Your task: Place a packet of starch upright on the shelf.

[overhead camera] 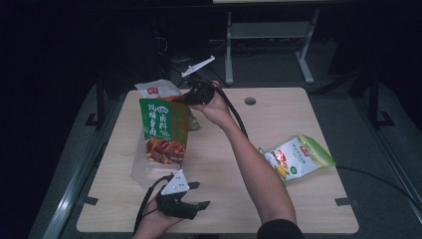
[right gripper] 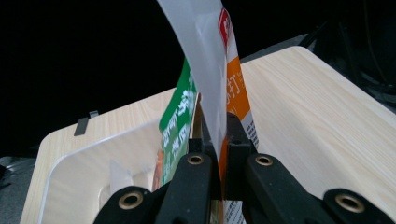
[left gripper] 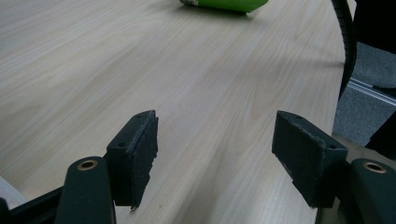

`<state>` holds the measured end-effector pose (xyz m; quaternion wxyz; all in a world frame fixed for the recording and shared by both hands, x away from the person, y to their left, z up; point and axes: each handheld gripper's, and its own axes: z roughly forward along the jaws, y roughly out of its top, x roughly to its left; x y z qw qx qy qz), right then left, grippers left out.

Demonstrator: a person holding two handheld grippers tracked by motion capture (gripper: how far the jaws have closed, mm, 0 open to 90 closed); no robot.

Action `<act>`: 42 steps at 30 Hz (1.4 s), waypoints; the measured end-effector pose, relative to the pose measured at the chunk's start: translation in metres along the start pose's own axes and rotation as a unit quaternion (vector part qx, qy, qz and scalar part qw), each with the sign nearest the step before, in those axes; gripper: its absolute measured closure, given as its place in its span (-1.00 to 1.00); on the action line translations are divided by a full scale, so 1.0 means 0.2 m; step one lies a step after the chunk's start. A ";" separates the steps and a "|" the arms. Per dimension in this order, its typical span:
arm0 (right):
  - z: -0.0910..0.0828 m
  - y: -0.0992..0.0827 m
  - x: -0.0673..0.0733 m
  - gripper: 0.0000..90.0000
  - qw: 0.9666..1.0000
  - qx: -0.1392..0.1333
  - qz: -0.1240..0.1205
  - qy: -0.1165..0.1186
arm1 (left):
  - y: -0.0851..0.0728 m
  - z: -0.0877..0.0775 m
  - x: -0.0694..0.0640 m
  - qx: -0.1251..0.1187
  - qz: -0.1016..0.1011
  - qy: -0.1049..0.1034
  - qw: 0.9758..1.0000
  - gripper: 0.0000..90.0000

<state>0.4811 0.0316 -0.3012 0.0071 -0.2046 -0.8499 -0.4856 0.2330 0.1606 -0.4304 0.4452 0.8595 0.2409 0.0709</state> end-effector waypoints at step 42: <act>0.28 -0.05 -0.07 1.00 0.996 -0.060 0.041 0.060 | 0.00 0.01 0.00 0.001 -0.003 -0.004 1.000 -0.33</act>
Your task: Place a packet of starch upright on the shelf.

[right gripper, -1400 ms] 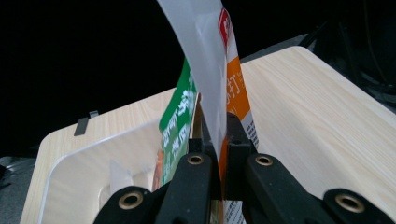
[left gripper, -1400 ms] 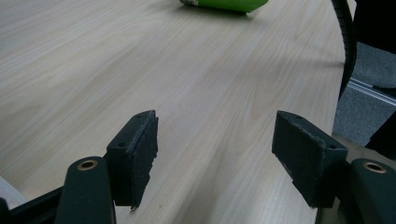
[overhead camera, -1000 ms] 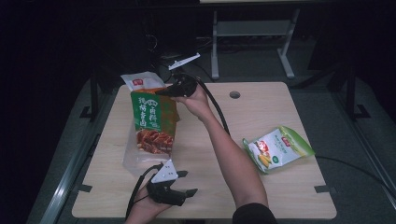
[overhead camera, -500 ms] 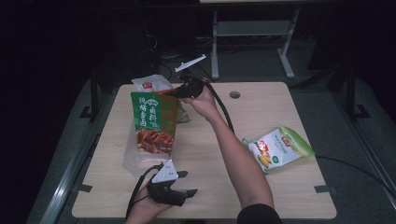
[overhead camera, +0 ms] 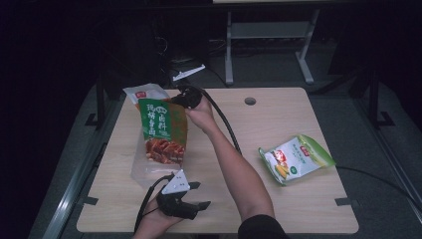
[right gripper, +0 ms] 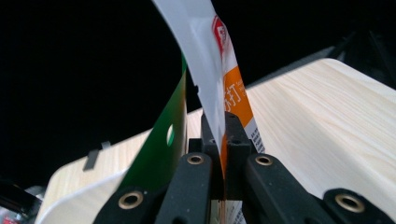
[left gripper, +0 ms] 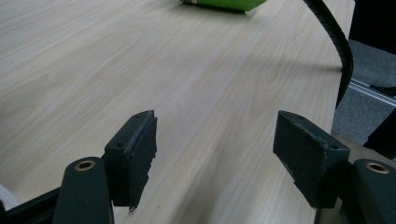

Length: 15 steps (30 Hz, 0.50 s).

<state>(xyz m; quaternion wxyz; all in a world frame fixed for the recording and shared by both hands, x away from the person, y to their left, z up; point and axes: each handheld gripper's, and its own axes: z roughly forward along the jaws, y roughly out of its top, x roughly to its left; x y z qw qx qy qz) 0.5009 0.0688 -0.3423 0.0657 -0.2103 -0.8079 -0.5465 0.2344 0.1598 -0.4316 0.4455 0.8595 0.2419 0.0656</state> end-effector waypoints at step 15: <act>0.05 -0.17 -0.06 0.83 0.998 0.057 0.029 -0.022 | 0.00 -0.01 -0.02 0.002 0.004 -0.001 1.000 -0.33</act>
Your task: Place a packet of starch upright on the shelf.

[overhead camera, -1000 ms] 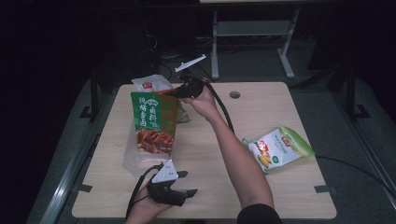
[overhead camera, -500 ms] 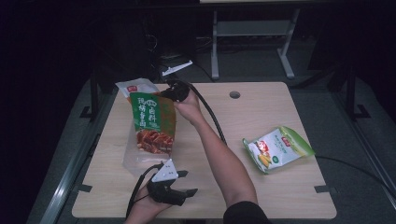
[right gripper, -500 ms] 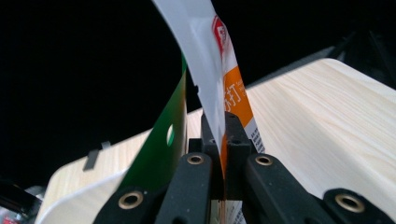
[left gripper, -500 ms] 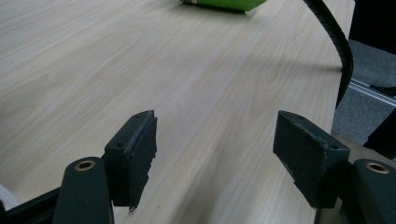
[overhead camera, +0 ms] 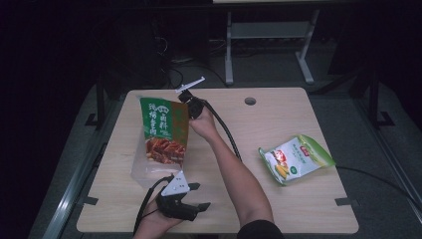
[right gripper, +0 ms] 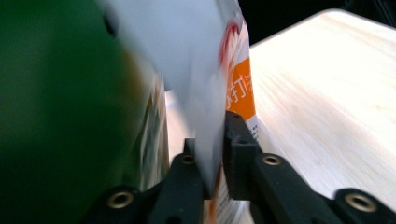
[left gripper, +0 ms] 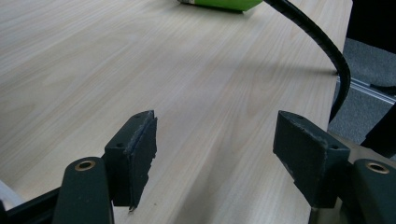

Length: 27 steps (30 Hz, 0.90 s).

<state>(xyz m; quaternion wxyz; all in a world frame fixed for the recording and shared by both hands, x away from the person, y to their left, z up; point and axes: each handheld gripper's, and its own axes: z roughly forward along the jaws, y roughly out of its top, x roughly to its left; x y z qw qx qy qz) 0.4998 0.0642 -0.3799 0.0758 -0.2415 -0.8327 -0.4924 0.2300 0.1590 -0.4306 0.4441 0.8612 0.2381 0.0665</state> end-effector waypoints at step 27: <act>-0.07 -0.08 -0.04 0.55 0.999 0.037 0.021 -0.003 | 0.00 0.00 0.00 0.003 0.003 0.000 1.000 -0.33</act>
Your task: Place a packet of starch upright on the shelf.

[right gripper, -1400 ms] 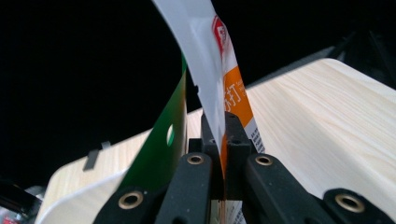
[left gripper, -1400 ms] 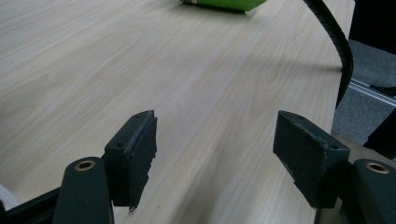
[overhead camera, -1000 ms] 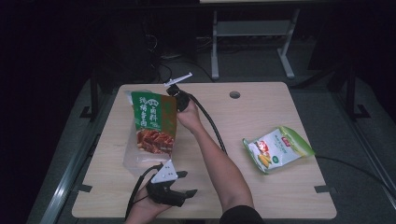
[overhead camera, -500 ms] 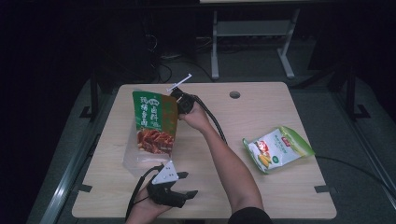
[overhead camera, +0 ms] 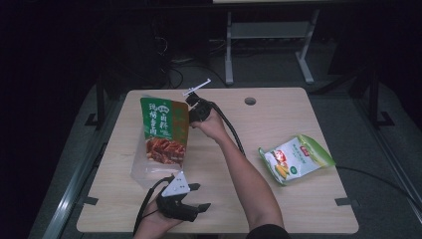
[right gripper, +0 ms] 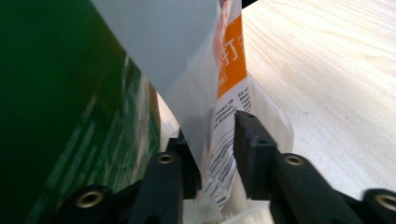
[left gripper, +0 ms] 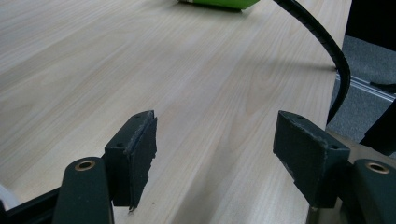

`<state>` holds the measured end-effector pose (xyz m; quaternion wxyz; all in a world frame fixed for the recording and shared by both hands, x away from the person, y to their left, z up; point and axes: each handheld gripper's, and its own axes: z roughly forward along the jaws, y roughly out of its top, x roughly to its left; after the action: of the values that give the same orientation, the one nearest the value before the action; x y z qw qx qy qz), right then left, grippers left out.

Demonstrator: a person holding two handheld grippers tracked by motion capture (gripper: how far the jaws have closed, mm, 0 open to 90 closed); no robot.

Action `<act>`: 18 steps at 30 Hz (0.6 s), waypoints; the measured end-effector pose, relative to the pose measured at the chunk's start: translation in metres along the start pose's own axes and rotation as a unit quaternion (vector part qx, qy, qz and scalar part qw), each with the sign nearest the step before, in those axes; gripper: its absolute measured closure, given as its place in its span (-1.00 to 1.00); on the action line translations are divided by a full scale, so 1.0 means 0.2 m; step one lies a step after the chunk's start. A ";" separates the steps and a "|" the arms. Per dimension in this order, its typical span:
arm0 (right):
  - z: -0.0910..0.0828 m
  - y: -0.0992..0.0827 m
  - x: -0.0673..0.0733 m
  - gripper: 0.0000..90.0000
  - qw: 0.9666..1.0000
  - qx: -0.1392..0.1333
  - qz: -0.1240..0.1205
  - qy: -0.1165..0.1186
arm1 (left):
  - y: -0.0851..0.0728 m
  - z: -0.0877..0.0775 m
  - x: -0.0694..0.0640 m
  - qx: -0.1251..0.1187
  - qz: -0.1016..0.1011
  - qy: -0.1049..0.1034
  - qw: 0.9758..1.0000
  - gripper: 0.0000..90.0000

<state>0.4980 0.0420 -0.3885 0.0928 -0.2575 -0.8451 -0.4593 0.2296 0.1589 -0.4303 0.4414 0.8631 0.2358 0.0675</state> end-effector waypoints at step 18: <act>-0.25 -0.09 0.02 0.40 1.000 -0.018 0.005 -0.009 | 0.00 0.00 0.01 0.002 -0.003 0.001 1.000 -0.36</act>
<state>0.4808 -0.0047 -0.3717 0.0829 -0.2672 -0.8363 -0.4715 0.2312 0.1604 -0.4309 0.4397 0.8633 0.2388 0.0661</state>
